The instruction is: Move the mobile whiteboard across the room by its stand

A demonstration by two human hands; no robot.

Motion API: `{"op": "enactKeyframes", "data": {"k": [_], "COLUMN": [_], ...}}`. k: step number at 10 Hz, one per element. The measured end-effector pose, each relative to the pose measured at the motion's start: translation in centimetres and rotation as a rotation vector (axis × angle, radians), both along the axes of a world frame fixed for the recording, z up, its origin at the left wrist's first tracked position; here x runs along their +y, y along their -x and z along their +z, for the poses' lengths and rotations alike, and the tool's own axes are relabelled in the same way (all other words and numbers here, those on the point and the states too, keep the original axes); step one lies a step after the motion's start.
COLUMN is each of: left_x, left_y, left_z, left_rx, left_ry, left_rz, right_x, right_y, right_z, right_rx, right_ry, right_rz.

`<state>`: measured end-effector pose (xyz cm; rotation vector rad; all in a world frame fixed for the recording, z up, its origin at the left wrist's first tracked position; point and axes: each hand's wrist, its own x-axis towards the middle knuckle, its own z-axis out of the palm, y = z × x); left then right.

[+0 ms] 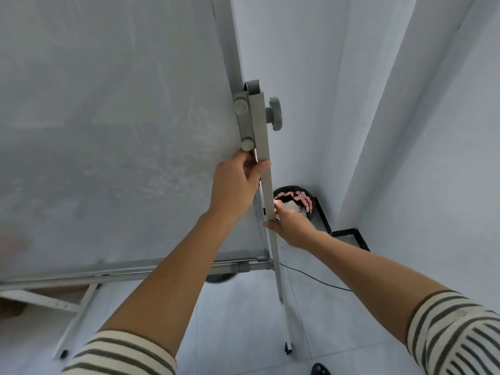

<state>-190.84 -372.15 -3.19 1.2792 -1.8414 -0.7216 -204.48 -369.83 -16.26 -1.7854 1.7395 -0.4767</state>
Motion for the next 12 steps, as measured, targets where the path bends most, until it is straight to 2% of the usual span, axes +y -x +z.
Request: {"op": "enactKeyframes", "data": {"k": [2, 5, 9, 11, 12], "left_x": [-4.9, -11.1, -13.6, -11.9, -9.8], "left_y": [2.1, 4.5, 4.1, 1.6, -1.4], "left_z": [0.1, 0.4, 0.8, 0.2, -0.5], "left_rx": [0.000, -0.041, -0.137, -0.060, -0.044], "left_ry": [-0.038, -0.026, -0.036, -0.180, -0.280], "left_rz": [0.048, 0.002, 0.001, 0.019, 0.045], "right_x": [-5.4, -11.2, -14.5, -14.3, -13.4], "right_y": [1.7, 3.3, 3.5, 6.0, 7.7], "right_z": [0.2, 0.1, 0.4, 3.4, 8.8], "right_rx": [0.013, 0.109, 0.149, 0.264, 0.105], "right_ry": [-0.050, -0.067, -0.058, -0.125, 0.053], "right_rz": [0.014, -0.029, 0.025, 0.169, 0.180]}}
